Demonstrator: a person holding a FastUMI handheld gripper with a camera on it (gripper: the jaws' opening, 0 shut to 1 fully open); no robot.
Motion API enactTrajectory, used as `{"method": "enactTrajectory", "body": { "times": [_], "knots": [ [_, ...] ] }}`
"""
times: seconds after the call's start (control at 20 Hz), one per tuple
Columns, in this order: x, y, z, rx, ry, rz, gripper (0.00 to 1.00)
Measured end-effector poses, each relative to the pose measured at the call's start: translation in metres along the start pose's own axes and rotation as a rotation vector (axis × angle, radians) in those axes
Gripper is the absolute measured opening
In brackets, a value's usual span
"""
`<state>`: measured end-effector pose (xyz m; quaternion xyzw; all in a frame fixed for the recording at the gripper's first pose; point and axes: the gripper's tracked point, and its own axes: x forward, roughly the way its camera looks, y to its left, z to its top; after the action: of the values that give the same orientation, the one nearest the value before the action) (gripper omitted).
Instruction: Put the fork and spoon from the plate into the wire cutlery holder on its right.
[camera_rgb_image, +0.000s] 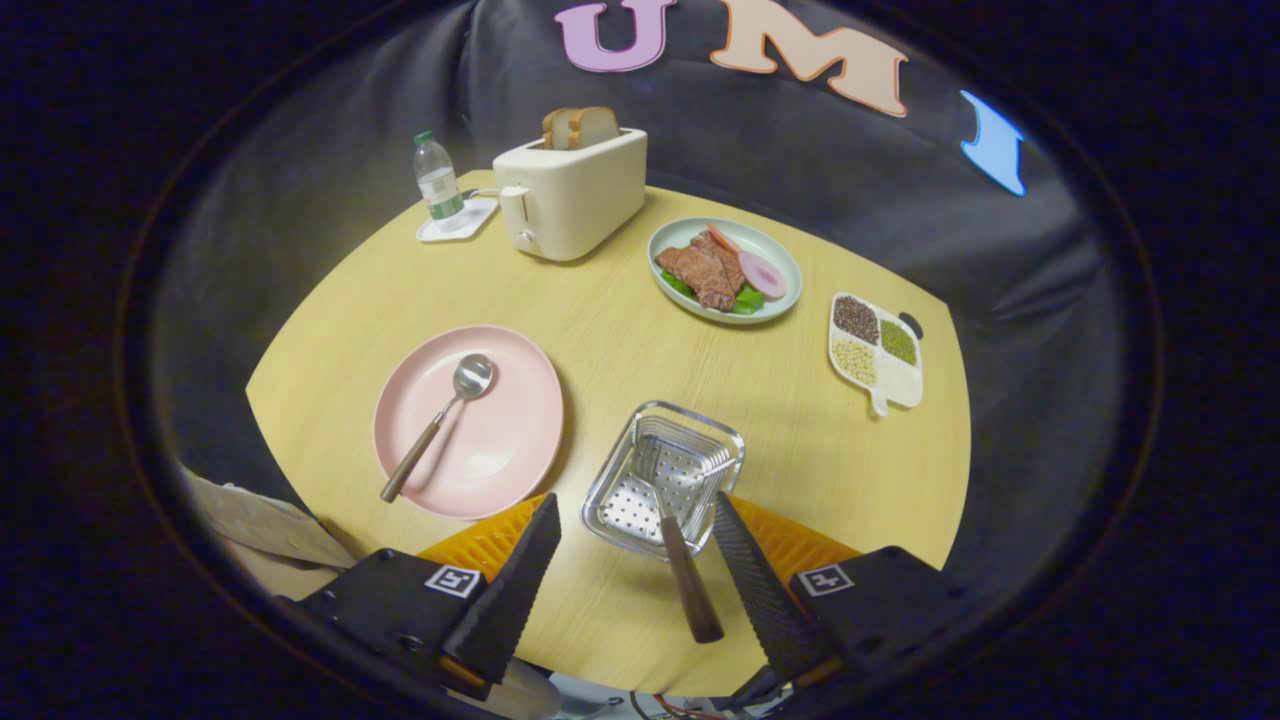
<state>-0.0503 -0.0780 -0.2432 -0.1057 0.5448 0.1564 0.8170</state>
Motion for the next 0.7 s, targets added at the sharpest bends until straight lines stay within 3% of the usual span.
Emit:
{"method": "enactTrajectory", "body": {
  "times": [0.15,0.7],
  "knots": [
    [-0.004,0.015,0.011,0.043,-0.068,-0.004,0.98],
    [-0.013,0.088,0.049,0.145,-0.368,-0.063,0.98]
  ]
}}
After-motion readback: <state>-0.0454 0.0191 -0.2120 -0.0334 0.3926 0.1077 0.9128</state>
